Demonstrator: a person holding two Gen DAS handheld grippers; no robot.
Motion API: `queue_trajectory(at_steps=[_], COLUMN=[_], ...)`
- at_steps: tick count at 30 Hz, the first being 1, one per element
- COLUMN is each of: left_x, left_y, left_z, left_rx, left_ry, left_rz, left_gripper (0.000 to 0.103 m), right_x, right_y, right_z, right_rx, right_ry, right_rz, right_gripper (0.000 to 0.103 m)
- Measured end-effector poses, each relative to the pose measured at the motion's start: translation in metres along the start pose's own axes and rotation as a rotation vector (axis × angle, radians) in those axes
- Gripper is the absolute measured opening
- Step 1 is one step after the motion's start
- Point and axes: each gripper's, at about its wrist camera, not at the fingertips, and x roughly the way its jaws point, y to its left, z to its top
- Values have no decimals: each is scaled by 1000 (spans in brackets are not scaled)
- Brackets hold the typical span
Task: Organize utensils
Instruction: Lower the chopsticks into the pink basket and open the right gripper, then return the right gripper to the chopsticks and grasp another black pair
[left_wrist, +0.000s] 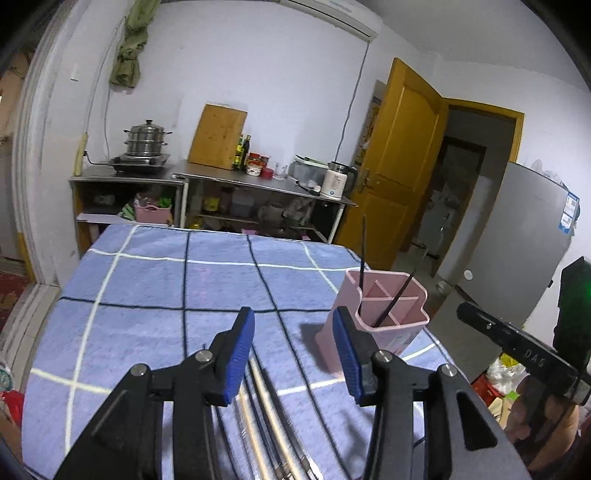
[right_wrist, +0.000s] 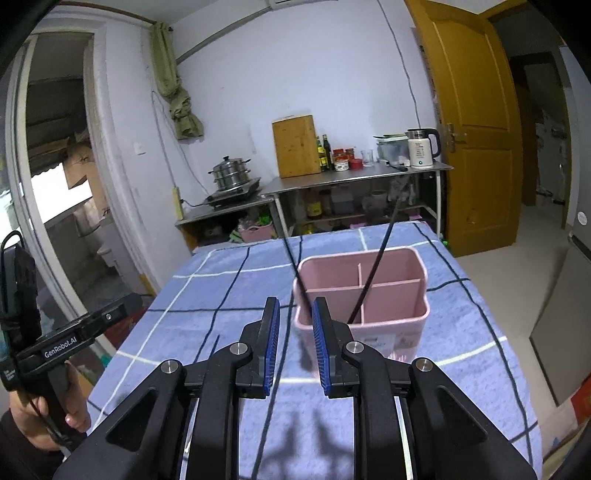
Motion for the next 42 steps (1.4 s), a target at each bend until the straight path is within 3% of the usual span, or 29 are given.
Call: queue_trajectory(at_steps=[11,19,25,35,42], left_x=[-17,-3,13,61,94], left_y=[22,35,42,61,73], left_z=[-50,-71,-79,-88,-94], left_rx=[-16,-41,-46,-70,-74], left_ry=[57,117,156,240,297], left_rz=[90,111,114,123,124], left_gripper=[46,44,37,33,29], right_x=[8,20,33,85,140], right_y=[15,26,32,47,54], right_z=[-43,-56,-62,-78,-93], right_rx=[-23,-53,-60,-74,-49], right_ry=[80,118,141,238,353], right_rz=[19,44,51,111,182], right_gripper=[19,19,19,19,10])
